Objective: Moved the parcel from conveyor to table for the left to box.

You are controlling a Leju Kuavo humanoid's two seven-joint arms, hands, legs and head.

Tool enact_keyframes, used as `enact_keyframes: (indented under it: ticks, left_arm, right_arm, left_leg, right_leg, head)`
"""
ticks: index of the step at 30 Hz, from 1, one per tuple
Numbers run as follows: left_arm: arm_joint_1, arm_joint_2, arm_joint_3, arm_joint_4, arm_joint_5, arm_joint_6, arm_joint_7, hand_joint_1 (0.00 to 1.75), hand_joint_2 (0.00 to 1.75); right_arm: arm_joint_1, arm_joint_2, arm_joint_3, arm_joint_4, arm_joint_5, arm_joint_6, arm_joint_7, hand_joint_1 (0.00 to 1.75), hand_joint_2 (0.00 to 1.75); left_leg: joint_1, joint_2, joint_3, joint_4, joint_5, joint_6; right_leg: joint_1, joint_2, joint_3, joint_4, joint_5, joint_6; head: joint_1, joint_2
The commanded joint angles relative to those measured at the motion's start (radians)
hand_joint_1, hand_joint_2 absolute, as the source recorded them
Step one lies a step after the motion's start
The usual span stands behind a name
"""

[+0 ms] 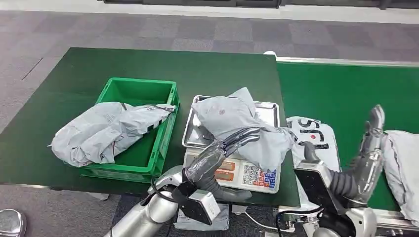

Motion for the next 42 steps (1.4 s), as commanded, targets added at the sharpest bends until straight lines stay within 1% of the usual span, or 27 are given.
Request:
enact_keyframes:
  ticks: [1,3,5,6,8,9,11,14,15,19,21,23,27,28,35,38,39,41,42]
  left_arm:
    - [-0.037,-0.004,-0.013,0.082,-0.047,0.032,0.025,0.0,1.75]
    - [-0.055,-0.005,-0.03,0.107,-0.12,0.068,0.072,0.0,1.75]
    - [-0.074,-0.014,-0.036,0.139,-0.146,0.074,0.086,0.0,1.75]
    - [-0.095,-0.016,-0.055,0.166,-0.207,0.096,0.118,0.0,1.75]
    - [-0.113,-0.031,-0.064,0.196,-0.236,0.109,0.136,0.0,1.75]
    - [-0.14,-0.041,-0.09,0.232,-0.314,0.131,0.178,0.0,1.75]
    - [-0.171,-0.056,-0.114,0.271,-0.372,0.147,0.208,0.0,1.75]
    - [-0.241,-0.098,-0.15,0.345,-0.447,0.147,0.257,0.0,1.75]
    - [-0.281,-0.111,-0.171,0.369,-0.486,0.155,0.282,0.0,1.75]
    - [-0.344,-0.132,-0.171,0.425,-0.509,0.096,0.333,0.0,1.75]
    - [-0.4,-0.144,-0.167,0.525,-0.549,0.098,0.378,0.0,1.75]
    - [-0.418,-0.155,-0.147,0.568,-0.535,0.106,0.371,0.0,1.75]
    - [-0.472,-0.169,-0.14,0.643,-0.557,0.092,0.404,0.0,1.75]
    - [-0.474,-0.17,-0.14,0.643,-0.557,0.091,0.404,0.0,1.75]
    - [-0.501,-0.18,-0.142,0.719,-0.562,0.064,0.413,0.0,1.75]
    - [-0.525,-0.192,-0.167,0.766,-0.592,0.04,0.438,0.0,1.75]
    - [-0.552,-0.208,-0.182,0.813,-0.616,0.012,0.463,0.0,1.75]
    - [-0.563,-0.211,-0.193,0.823,-0.622,0.0,0.469,0.0,1.75]
    - [-0.581,-0.211,-0.224,0.835,-0.614,-0.03,0.493,0.0,1.75]
  right_arm:
    - [0.091,0.065,-0.04,-0.239,-0.091,-0.086,-0.088,0.0,1.75]
    - [0.093,0.065,-0.037,-0.246,-0.109,-0.056,-0.09,0.0,1.75]
    - [0.083,0.069,-0.04,-0.224,-0.104,-0.048,-0.088,0.0,1.75]
    - [0.077,0.073,-0.042,-0.207,-0.083,-0.027,-0.077,0.0,1.75]
    - [0.068,0.08,-0.042,-0.186,-0.076,-0.028,-0.079,0.0,1.75]
    - [0.059,0.083,-0.032,-0.166,-0.051,0.012,-0.065,0.0,1.75]
    - [0.04,0.089,-0.023,-0.144,-0.038,0.023,-0.061,0.0,1.75]
    - [-0.012,0.095,-0.015,-0.117,-0.031,0.053,-0.046,0.0,1.75]
    - [-0.033,0.093,-0.011,-0.119,-0.031,0.049,-0.051,0.0,1.75]
    - [-0.032,0.081,-0.01,-0.124,-0.038,0.065,-0.045,0.0,1.75]
    - [-0.036,0.068,0.0,-0.095,-0.055,0.064,-0.068,0.0,1.75]
    - [-0.058,0.07,0.004,-0.068,-0.058,0.061,-0.073,0.0,1.75]
    - [-0.101,0.082,0.011,-0.04,-0.056,0.075,-0.06,0.0,1.75]
    - [-0.103,0.083,0.012,-0.04,-0.056,0.076,-0.06,0.0,1.75]
    - [-0.131,0.088,0.023,-0.007,-0.059,0.09,-0.07,0.0,1.75]
    - [-0.151,0.095,0.029,0.009,-0.061,0.096,-0.078,0.0,1.75]
    - [-0.162,0.099,0.031,0.022,-0.06,0.096,-0.08,0.0,1.75]
    - [-0.168,0.102,0.034,0.028,-0.06,0.097,-0.081,0.0,1.75]
    - [-0.173,0.104,0.036,0.031,-0.062,0.095,-0.081,0.0,1.75]
  left_leg:
    - [0.0,-0.002,0.0,0.0,0.0,0.0]
    - [0.0,-0.002,0.0,0.0,0.0,0.0]
    - [0.001,-0.003,0.001,-0.001,0.001,0.0]
    - [0.002,-0.002,0.002,-0.002,0.001,0.0]
    - [0.001,-0.001,0.001,-0.001,0.001,0.0]
    - [0.0,-0.002,0.0,0.0,0.001,0.0]
    - [0.0,-0.002,0.001,-0.001,0.001,0.0]
    - [0.001,-0.002,0.0,0.0,0.002,0.0]
    - [0.001,-0.001,0.0,0.0,0.001,0.0]
    - [0.0,-0.001,0.0,0.0,0.002,0.0]
    - [0.001,-0.002,0.001,-0.001,0.003,0.0]
    - [0.002,-0.001,0.002,-0.001,0.003,0.0]
    - [0.001,0.003,0.003,-0.002,0.002,0.0]
    - [0.001,0.001,0.001,0.0,0.002,0.0]
    - [0.001,0.002,0.002,-0.001,0.002,0.0]
    - [0.001,0.003,0.002,-0.001,0.002,0.0]
    - [0.001,0.002,0.002,-0.001,0.002,0.0]
    - [0.002,0.003,0.002,-0.002,0.003,0.0]
    - [0.001,0.002,0.001,0.0,0.002,0.0]
  right_leg:
    - [0.0,-0.002,0.0,0.0,-0.001,-0.001]
    - [0.0,-0.003,0.001,0.0,-0.001,-0.001]
    - [0.001,-0.003,0.003,-0.002,0.0,-0.001]
    - [0.002,-0.002,0.003,-0.003,0.001,-0.001]
    - [0.001,-0.002,0.002,-0.002,0.001,-0.001]
    - [0.0,-0.002,0.001,-0.001,0.0,0.0]
    - [0.0,-0.002,0.002,-0.001,0.0,-0.001]
    - [0.001,-0.002,0.002,-0.002,0.002,-0.001]
    - [0.001,-0.002,0.002,-0.001,0.001,-0.001]
    - [0.001,-0.002,0.001,-0.001,0.002,-0.001]
    - [0.002,-0.002,0.003,-0.004,0.003,-0.001]
    - [0.002,-0.001,0.004,-0.004,0.003,-0.001]
    - [0.002,0.002,0.003,-0.004,0.005,-0.002]
    - [0.001,0.001,0.002,-0.002,0.003,-0.001]
    - [0.001,0.002,0.003,-0.002,0.003,-0.001]
    - [0.002,0.002,0.003,-0.003,0.004,-0.001]
    - [0.001,0.002,0.002,-0.003,0.004,-0.001]
    - [0.002,0.002,0.003,-0.004,0.005,-0.002]
    - [0.001,0.002,0.001,-0.001,0.003,-0.001]
  head:
    - [0.0,0.0]
    - [0.0,0.0]
    - [0.0,0.0]
    - [0.0,0.0]
    - [0.0,0.0]
    - [0.0,0.0]
    - [0.0,0.0]
    - [0.0,0.0]
    - [0.0,0.0]
    - [0.0,0.0]
    - [0.0,0.0]
    - [0.0,0.0]
    - [0.0,0.0]
    - [0.0,0.0]
    - [0.0,0.0]
    - [0.0,0.0]
    - [0.0,0.0]
    - [0.0,0.0]
    - [0.0,0.0]
